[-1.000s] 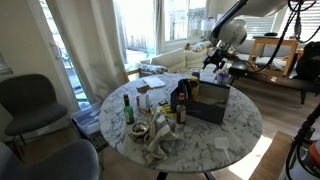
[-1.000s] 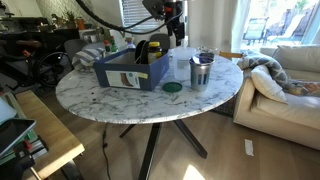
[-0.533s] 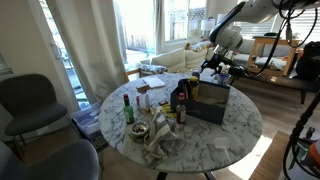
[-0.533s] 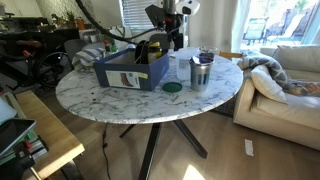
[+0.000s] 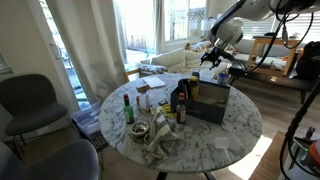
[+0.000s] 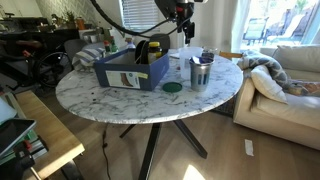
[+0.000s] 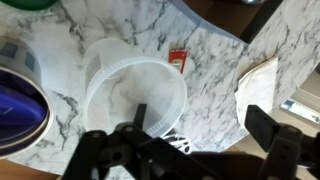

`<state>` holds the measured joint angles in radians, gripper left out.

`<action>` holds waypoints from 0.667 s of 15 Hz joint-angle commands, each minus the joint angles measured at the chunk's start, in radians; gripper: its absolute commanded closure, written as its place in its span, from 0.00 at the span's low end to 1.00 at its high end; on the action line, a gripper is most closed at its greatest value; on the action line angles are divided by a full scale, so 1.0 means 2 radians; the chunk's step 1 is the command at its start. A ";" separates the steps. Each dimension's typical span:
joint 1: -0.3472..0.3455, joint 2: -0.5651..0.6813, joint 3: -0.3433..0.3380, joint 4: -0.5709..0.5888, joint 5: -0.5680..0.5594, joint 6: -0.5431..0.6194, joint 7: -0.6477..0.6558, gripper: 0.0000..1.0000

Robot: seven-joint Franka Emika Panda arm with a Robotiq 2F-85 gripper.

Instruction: Put the transparent cup in the box

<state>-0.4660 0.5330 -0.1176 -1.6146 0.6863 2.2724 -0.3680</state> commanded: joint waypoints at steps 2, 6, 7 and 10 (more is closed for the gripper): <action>-0.011 0.009 0.001 0.027 -0.011 -0.007 0.000 0.00; -0.005 0.024 -0.004 0.039 -0.038 0.012 -0.001 0.00; -0.003 0.036 0.000 0.049 -0.040 0.015 0.004 0.00; 0.007 0.070 0.001 0.074 -0.081 -0.007 0.029 0.00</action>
<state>-0.4672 0.5951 -0.1218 -1.5267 0.5914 2.2757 -0.3600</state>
